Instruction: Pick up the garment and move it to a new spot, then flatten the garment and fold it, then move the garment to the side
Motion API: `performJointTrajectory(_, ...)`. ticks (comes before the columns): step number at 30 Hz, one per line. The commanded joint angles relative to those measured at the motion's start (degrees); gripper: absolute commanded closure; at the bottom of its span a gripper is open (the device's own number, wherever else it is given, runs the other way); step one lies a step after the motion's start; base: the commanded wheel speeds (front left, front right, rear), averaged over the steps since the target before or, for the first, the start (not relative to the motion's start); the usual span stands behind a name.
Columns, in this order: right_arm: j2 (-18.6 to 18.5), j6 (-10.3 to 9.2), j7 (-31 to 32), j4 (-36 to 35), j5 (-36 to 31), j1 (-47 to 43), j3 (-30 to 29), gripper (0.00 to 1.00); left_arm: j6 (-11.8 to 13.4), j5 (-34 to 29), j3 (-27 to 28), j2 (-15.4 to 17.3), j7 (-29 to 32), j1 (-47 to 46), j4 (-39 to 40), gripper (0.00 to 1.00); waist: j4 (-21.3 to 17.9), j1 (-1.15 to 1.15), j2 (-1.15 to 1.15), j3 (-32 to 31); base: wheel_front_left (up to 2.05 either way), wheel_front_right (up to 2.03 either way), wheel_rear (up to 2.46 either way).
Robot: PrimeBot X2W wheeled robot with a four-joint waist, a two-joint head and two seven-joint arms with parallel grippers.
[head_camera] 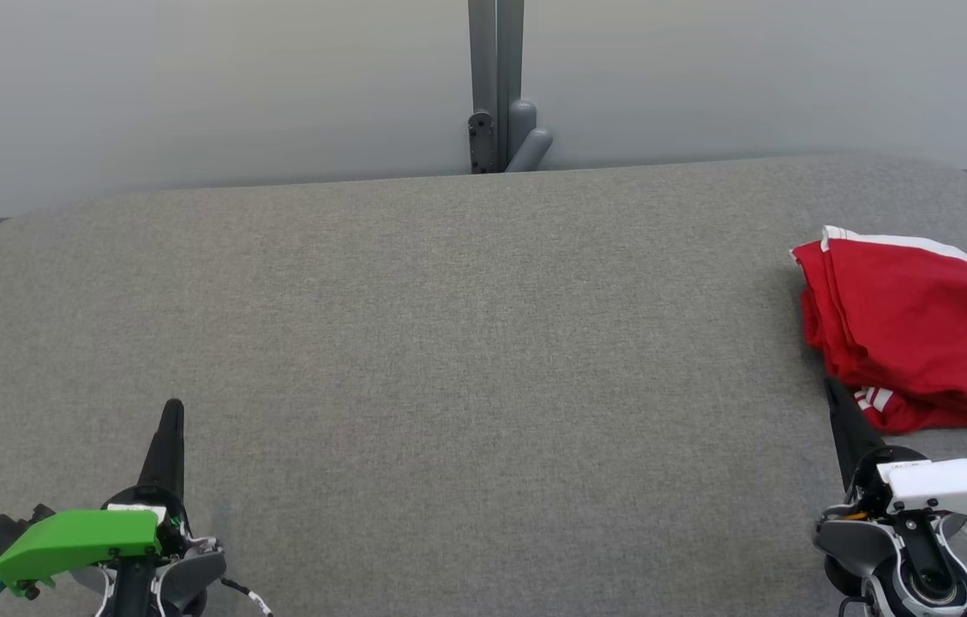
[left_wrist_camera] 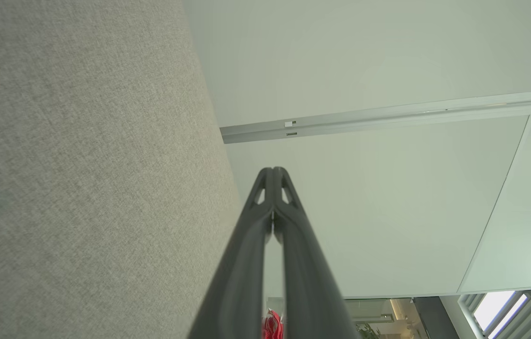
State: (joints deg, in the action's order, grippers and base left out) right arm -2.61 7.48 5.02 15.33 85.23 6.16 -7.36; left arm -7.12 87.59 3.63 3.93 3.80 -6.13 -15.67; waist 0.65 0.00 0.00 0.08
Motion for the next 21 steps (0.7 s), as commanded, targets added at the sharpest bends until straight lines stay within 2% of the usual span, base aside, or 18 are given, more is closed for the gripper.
performJointTrajectory(1, -0.3, 0.03, 0.6, -0.4, 1.6, 0.7, 0.1, 1.0, -0.4, 1.4, 0.5, 0.0, 0.4, -1.1, 0.2, 1.0, -0.1, 0.0, 0.0, 0.0, 0.0, 0.0, 0.0)
performJointTrajectory(14, -0.4, 0.02, 1.9, -0.4, 7.3, 1.4, 0.4, 1.0, -0.5, 6.0, 1.5, -0.2, 1.9, -1.9, 0.2, 1.0, -0.6, 0.0, 0.0, 0.1, 0.0, 0.0, 0.0)
performJointTrajectory(21, -0.4, 0.02, 1.8, -0.4, 7.2, 1.3, 0.4, 1.0, -0.5, 5.7, 1.7, -0.2, 2.0, -1.8, 0.2, 1.0, -0.6, 0.0, 0.0, 0.1, 0.0, 0.0, 0.0)
